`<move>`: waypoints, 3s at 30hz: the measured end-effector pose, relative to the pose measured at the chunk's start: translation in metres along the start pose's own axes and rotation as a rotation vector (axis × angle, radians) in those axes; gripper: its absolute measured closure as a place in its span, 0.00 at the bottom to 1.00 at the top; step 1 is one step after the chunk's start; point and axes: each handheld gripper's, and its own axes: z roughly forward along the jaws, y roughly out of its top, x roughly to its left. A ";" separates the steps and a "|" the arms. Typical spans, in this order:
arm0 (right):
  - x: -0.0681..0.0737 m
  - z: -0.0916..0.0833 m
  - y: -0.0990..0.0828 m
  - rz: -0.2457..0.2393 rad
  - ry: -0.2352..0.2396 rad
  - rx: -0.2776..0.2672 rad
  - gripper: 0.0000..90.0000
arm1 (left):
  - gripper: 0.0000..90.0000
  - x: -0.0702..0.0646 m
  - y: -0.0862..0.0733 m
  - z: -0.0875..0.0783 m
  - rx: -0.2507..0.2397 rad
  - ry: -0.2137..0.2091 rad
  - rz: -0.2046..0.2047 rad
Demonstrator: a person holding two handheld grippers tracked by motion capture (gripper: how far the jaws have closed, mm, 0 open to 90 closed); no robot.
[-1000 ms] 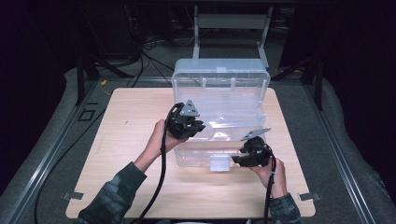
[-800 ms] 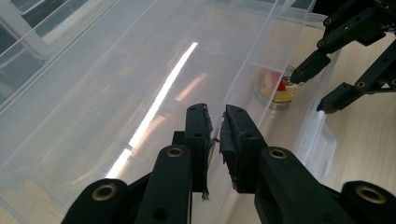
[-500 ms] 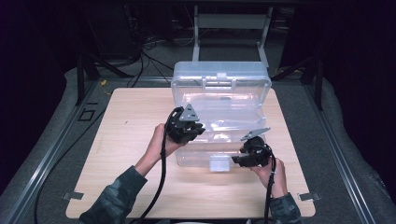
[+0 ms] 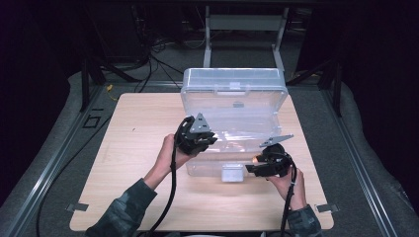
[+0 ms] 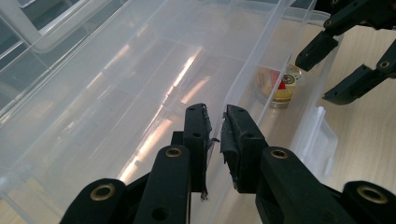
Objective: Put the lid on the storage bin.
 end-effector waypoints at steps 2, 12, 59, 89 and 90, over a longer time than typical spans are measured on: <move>0.002 -0.005 0.000 0.002 0.007 -0.011 0.43 | 0.88 -0.001 -0.001 0.000 -0.003 0.002 -0.001; 0.021 -0.054 0.015 -0.049 -0.012 -0.141 0.71 | 0.86 -0.003 -0.002 0.000 -0.016 0.006 -0.025; 0.014 -0.039 0.066 0.001 -0.139 -0.211 1.00 | 0.03 0.011 -0.140 -0.082 0.158 0.124 -0.300; 0.022 -0.049 0.018 0.062 -0.129 -0.201 0.96 | 0.00 0.029 -0.212 -0.076 0.257 0.158 -0.437; 0.022 -0.048 0.014 0.068 -0.127 -0.205 0.95 | 0.00 0.030 -0.214 -0.075 0.266 0.163 -0.438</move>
